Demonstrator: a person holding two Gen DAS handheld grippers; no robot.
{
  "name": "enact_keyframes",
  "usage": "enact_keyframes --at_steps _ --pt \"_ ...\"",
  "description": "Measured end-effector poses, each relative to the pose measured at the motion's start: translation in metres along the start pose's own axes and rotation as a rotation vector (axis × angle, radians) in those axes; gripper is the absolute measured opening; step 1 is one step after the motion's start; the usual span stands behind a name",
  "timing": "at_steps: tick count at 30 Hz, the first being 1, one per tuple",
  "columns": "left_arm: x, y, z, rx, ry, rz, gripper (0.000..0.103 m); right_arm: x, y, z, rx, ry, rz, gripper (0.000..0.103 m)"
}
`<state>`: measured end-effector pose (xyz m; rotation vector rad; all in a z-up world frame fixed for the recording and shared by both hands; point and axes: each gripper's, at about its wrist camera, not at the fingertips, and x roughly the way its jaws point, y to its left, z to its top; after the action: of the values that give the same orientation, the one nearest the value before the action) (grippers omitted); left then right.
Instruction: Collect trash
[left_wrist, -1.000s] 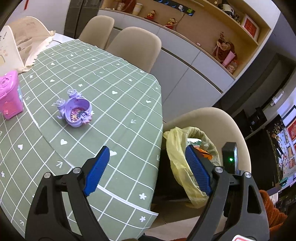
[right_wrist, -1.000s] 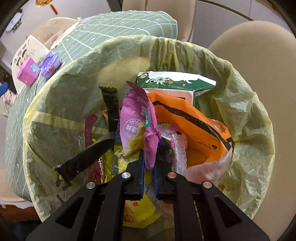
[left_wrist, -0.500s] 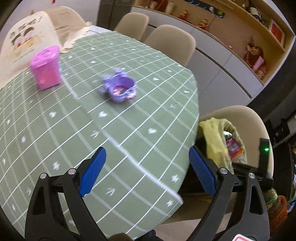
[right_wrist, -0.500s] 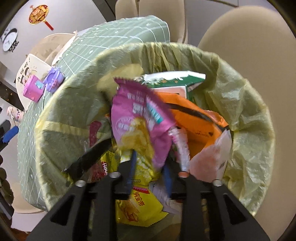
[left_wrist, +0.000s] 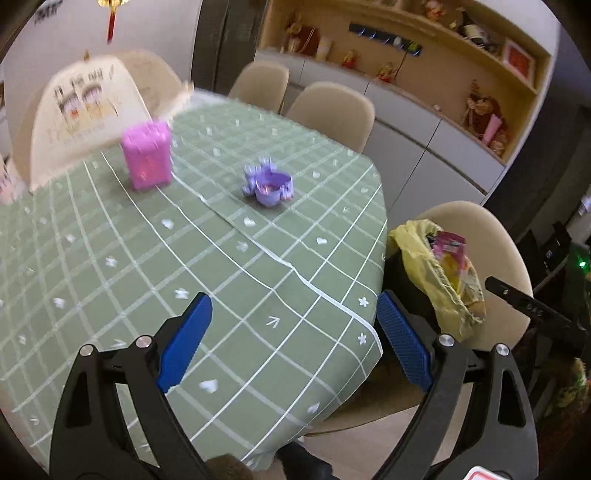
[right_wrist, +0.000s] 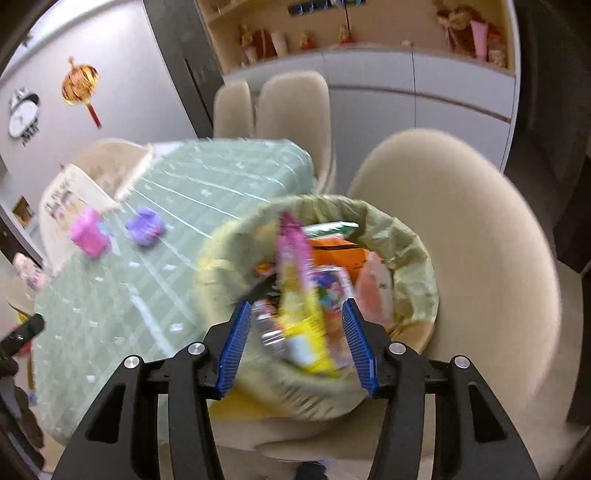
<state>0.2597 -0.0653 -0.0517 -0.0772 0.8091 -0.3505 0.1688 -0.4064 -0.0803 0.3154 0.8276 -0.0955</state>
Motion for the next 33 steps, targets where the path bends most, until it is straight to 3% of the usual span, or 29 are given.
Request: enact_keyframes --at_steps 7,12,20,33 --pt "-0.076 -0.016 -0.027 0.101 -0.127 0.092 0.086 -0.079 0.071 -0.044 -0.07 -0.097 0.055 0.049" --pt "-0.112 -0.027 -0.049 0.151 -0.172 0.087 0.086 -0.116 0.108 -0.084 -0.125 -0.132 0.053 0.049" --pt "-0.137 -0.032 -0.074 0.173 -0.191 0.06 0.086 -0.15 0.117 -0.114 -0.102 -0.208 -0.04 0.049" --pt "-0.149 -0.027 -0.09 0.163 -0.189 0.068 0.086 -0.166 0.128 -0.132 -0.121 -0.227 -0.063 0.049"
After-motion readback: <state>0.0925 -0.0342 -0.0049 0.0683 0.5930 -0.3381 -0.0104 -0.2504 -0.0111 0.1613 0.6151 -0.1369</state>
